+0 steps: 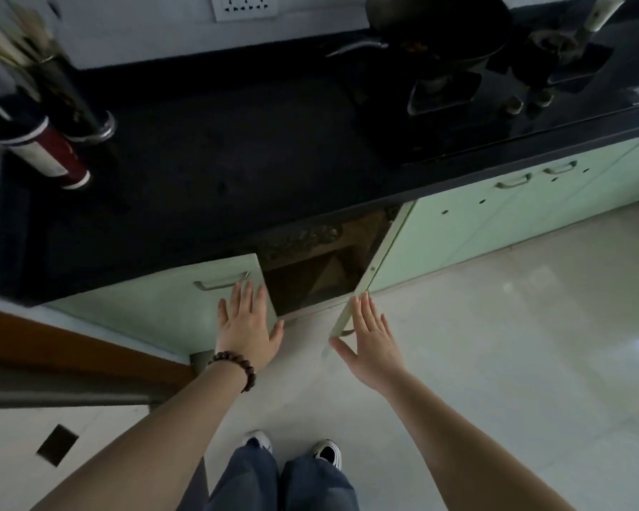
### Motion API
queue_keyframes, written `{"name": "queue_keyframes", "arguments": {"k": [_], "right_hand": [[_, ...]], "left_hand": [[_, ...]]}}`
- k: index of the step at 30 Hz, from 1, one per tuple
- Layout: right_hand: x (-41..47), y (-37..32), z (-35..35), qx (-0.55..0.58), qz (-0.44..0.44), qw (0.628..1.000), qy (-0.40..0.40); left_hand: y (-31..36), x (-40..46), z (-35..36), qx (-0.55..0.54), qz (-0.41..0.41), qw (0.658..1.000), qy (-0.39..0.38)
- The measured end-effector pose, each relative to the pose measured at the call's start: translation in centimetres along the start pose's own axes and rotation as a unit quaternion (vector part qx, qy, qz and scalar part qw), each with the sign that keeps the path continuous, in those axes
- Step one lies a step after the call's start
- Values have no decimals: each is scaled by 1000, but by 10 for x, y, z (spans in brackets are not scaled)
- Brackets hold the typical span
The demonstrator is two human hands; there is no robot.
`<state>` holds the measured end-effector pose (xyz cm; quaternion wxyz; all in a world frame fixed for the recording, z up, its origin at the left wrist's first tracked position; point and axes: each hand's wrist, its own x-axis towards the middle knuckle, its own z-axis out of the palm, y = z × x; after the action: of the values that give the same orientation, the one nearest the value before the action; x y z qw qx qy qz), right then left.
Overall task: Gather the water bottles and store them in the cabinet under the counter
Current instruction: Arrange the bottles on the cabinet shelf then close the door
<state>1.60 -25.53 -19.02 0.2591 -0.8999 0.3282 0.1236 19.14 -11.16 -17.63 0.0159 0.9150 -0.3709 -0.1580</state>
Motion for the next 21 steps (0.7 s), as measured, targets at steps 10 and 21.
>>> {"name": "queue_keyframes", "arguments": {"k": [10, 21], "right_hand": [[72, -57, 8, -30, -40, 999, -12], [130, -85, 5, -24, -30, 999, -10]], "left_hand": [[-45, 30, 12, -20, -22, 999, -36], [-58, 68, 10, -41, -38, 998, -42]]}}
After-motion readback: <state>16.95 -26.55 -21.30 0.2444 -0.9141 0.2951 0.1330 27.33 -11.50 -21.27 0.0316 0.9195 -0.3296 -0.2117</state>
